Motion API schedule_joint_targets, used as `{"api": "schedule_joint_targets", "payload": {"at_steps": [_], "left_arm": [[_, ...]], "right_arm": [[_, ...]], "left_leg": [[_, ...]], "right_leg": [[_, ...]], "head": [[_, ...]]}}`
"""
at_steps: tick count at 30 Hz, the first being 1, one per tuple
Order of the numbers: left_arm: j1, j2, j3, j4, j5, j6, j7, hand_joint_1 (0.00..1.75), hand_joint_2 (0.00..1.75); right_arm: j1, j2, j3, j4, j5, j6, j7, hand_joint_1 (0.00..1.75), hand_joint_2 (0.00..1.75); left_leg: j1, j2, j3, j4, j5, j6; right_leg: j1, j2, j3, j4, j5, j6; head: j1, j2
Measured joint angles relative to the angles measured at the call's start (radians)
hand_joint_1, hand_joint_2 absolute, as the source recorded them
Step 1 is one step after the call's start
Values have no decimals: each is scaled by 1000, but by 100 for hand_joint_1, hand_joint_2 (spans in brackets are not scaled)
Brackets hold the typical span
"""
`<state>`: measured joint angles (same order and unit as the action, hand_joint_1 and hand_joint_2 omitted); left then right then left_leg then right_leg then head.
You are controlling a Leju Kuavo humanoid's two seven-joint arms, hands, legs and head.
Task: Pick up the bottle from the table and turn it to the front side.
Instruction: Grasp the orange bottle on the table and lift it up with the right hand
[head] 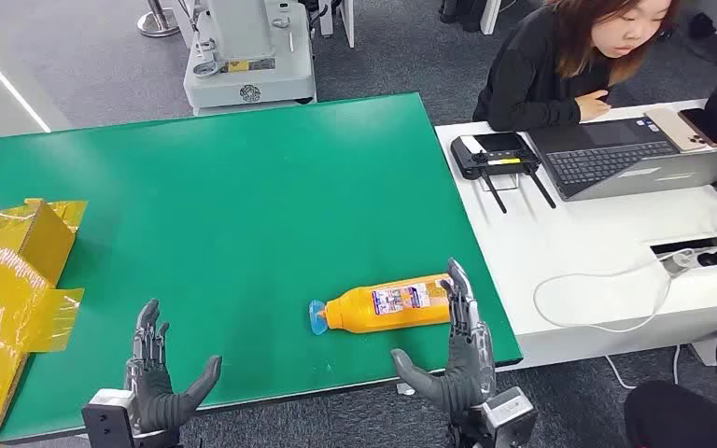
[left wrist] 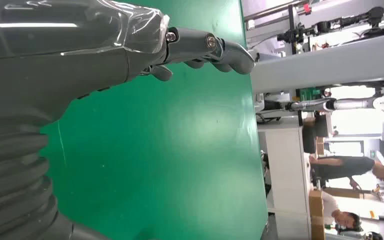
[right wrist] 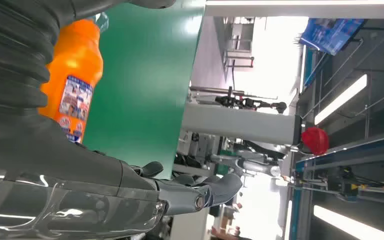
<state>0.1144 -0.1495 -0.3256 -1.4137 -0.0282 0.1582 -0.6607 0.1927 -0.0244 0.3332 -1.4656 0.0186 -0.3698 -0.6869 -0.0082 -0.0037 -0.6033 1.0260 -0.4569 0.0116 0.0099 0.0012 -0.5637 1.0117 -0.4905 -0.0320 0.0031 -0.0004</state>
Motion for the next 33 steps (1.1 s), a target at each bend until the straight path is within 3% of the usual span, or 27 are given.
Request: {"api": "schedule_joint_targets", "payload": {"at_steps": [5,9,15,23,27,29,33], "left_arm": [[-2,-3,4,2,-20,-35,0,0,175],[-13,-11,5,14,-33,-59,-1,0,175],[-28,-16,5,34,-36,-70,-2,0,175],[-55,-17,5,54,-42,-103,0,0,175],[-65,-19,5,65,-44,-111,3,0,175],[-67,-20,5,68,-44,-118,12,0,175],[-76,-21,3,75,-40,-146,45,0,175]], "right_arm": [[-42,-16,-36,14,192,-29,90,0,175],[-130,-39,-64,72,331,4,156,0,175],[-214,-68,-70,156,381,32,194,0,175],[-289,-96,-35,250,492,138,376,0,175],[-327,-103,-23,295,492,168,408,0,175],[-343,-104,-22,313,453,230,421,0,175],[-387,-127,-22,359,244,514,452,0,175]], "left_leg": [[0,0,0,0,0,0],[0,1,0,0,1,0],[0,0,0,1,1,1],[0,0,0,1,1,1],[0,0,0,1,1,1],[0,0,0,1,1,1],[0,0,0,1,1,1]], "right_leg": [[0,0,0,0,1,0],[0,0,0,0,2,0],[0,0,0,0,2,1],[0,0,0,0,2,1],[0,0,0,0,2,1],[0,0,0,0,2,1],[0,0,0,0,2,1]], "head": [[0,0],[0,0],[0,0],[0,0],[0,0],[0,0],[0,0]]}}
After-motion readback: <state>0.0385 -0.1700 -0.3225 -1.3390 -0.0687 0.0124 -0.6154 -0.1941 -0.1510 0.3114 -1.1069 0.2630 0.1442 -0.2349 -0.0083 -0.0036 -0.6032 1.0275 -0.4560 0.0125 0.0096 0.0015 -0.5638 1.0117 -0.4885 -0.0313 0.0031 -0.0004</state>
